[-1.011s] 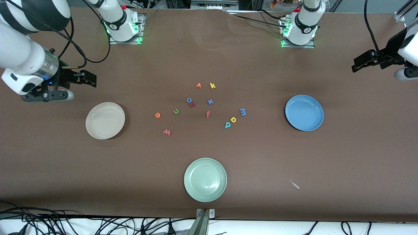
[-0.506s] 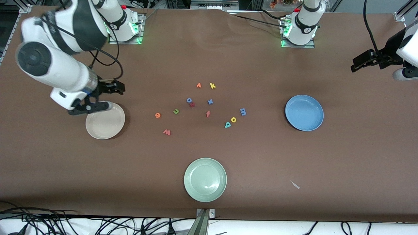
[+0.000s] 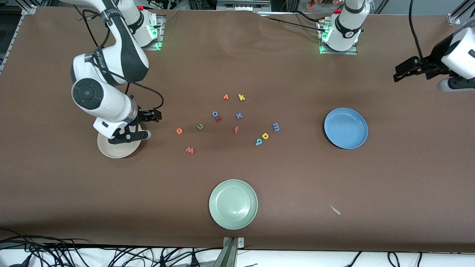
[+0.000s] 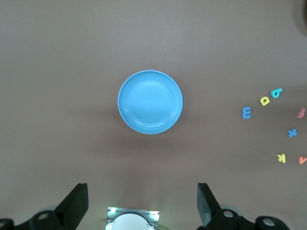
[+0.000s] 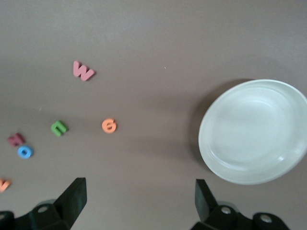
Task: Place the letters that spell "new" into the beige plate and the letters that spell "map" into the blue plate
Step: 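Reach the right gripper to the orange 6 while the left gripper reaches the blue m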
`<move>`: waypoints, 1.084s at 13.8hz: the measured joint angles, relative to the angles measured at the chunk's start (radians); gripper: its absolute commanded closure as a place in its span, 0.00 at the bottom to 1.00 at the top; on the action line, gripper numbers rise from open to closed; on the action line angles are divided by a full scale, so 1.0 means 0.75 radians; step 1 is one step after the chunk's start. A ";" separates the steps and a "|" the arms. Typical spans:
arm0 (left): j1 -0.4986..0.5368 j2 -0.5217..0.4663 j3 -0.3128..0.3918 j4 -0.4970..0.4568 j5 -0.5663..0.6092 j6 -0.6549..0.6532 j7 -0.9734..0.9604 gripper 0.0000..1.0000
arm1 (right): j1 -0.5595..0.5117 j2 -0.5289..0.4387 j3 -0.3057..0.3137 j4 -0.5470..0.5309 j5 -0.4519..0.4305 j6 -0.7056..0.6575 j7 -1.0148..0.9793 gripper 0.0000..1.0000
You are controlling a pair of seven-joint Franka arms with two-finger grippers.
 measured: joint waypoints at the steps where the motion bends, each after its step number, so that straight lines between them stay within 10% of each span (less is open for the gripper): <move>1: -0.006 0.016 -0.022 -0.028 0.000 0.034 0.002 0.00 | 0.006 0.001 0.000 -0.071 0.000 0.101 0.011 0.00; 6: -0.109 0.114 -0.061 -0.183 -0.008 0.228 0.012 0.00 | 0.068 0.032 0.001 -0.297 0.000 0.450 0.150 0.00; 15: -0.259 0.312 -0.091 -0.491 -0.127 0.889 0.013 0.00 | 0.141 0.266 -0.001 -0.280 0.000 0.715 0.380 0.01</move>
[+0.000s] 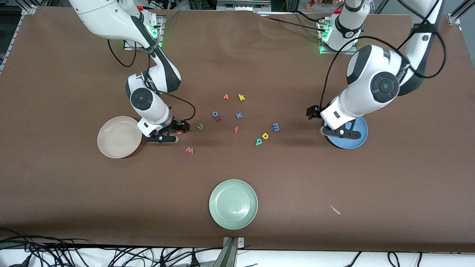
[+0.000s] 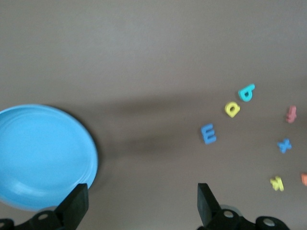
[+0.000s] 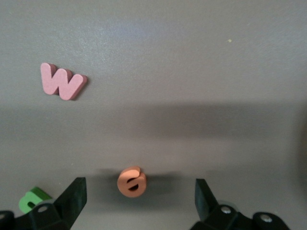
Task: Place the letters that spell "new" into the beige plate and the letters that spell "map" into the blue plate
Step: 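Reach the right gripper to the orange 6 while the left gripper reaches the blue m, then grasp the orange 6 with the right gripper while the left gripper grasps the m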
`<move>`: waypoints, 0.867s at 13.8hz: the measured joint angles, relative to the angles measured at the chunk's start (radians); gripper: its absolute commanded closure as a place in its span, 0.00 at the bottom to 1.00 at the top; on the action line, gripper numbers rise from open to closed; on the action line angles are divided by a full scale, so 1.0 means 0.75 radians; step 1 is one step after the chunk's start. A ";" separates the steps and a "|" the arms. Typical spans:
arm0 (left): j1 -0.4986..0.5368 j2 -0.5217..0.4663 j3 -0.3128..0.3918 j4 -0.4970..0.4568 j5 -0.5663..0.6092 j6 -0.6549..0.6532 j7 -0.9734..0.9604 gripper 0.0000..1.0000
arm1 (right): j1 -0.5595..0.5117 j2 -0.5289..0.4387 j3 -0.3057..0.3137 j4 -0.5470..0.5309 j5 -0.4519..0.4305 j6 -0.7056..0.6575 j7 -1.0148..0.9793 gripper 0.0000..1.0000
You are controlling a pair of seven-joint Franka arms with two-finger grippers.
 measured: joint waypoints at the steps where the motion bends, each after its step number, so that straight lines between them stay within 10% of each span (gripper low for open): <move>1: -0.013 0.016 -0.011 -0.037 -0.003 0.079 -0.001 0.00 | 0.005 0.010 0.000 0.011 0.000 0.000 0.013 0.01; 12: -0.336 0.317 0.013 -0.097 -0.005 0.447 -0.158 0.05 | 0.031 0.040 0.000 0.025 0.000 -0.005 0.078 0.58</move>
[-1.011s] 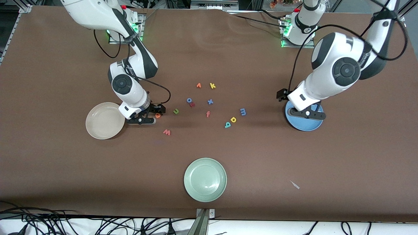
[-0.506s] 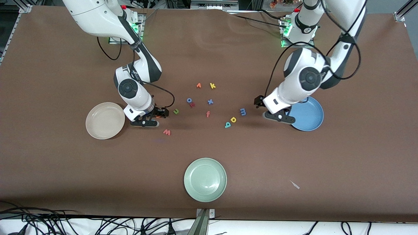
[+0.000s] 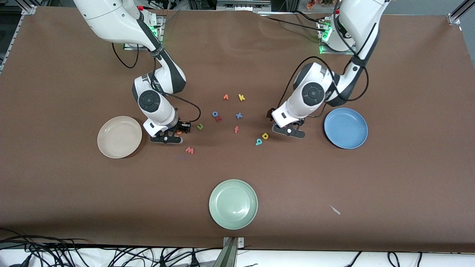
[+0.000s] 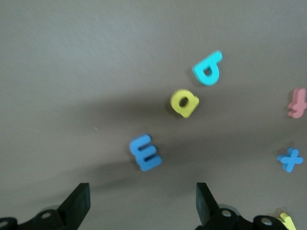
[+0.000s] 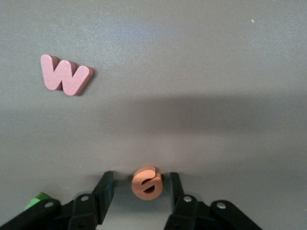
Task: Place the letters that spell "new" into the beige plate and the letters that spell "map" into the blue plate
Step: 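Grasp the orange 6 with the right gripper while the left gripper grasps the m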
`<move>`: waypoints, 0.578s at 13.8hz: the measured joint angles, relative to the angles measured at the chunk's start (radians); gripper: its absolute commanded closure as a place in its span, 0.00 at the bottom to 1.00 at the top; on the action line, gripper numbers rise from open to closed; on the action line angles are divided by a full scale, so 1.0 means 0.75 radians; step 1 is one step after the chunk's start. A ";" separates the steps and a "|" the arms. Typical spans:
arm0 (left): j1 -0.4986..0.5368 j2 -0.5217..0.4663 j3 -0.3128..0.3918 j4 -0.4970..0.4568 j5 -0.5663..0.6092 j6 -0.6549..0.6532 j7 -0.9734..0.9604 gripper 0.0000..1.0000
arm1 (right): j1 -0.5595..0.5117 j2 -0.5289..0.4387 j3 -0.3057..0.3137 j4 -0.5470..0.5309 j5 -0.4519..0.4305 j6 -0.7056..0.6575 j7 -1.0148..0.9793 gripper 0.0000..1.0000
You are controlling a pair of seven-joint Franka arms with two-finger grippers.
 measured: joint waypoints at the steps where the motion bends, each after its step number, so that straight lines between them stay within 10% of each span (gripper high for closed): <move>1: -0.029 0.013 0.018 0.000 0.000 0.018 -0.010 0.08 | 0.000 0.000 0.000 0.001 0.000 0.000 0.000 0.65; 8: -0.088 0.091 0.106 0.009 0.000 0.111 -0.023 0.33 | 0.000 0.001 -0.001 0.017 0.000 -0.002 0.001 0.70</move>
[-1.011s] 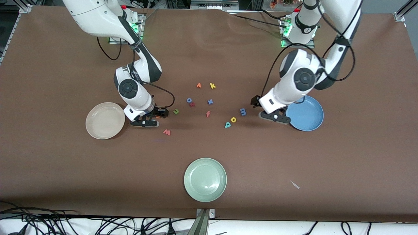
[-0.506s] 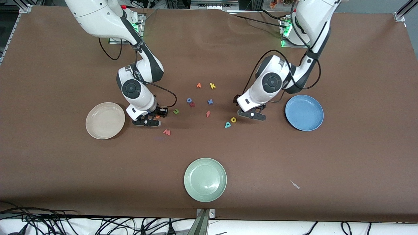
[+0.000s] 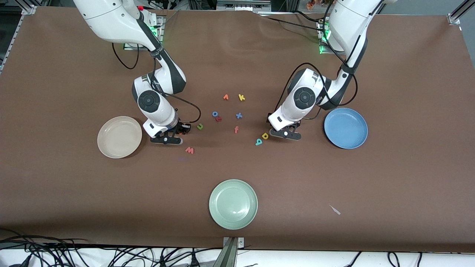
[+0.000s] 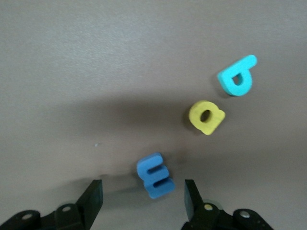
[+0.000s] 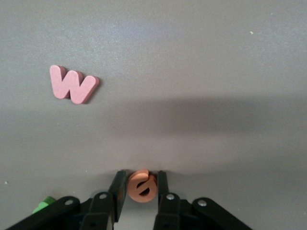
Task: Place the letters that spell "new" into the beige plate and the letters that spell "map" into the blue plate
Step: 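Grasp the orange 6 with the right gripper while the left gripper grasps the m, then carry the 6 to the white plate while the left gripper carries m to blue plate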
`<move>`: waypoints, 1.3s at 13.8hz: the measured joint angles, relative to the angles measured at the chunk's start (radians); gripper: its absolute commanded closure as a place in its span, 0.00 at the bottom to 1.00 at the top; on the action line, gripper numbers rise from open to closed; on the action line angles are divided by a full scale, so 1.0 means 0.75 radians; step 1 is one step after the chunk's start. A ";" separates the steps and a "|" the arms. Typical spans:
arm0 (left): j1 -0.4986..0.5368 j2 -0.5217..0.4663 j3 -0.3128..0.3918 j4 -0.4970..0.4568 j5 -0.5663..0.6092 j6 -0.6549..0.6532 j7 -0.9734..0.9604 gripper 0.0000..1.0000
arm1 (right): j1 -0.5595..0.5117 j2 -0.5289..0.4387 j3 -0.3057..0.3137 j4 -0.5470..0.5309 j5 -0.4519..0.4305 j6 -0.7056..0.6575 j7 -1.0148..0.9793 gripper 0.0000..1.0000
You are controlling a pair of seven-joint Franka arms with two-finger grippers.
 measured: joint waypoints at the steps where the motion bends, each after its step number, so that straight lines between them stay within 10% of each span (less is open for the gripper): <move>1: -0.005 0.002 0.005 0.002 0.000 0.001 0.000 0.32 | 0.000 0.002 0.000 0.000 0.000 0.000 0.001 0.70; 6: -0.049 0.042 0.025 0.039 0.000 0.024 -0.001 0.34 | 0.000 0.005 0.000 0.001 0.000 -0.001 0.013 0.76; 11: -0.061 0.047 0.044 0.046 0.000 0.034 0.000 0.66 | 0.000 0.013 0.000 0.027 0.000 -0.024 0.025 0.86; 18: -0.067 0.041 0.052 0.047 0.012 0.034 0.004 0.75 | -0.041 0.018 -0.031 0.280 0.000 -0.463 -0.069 0.87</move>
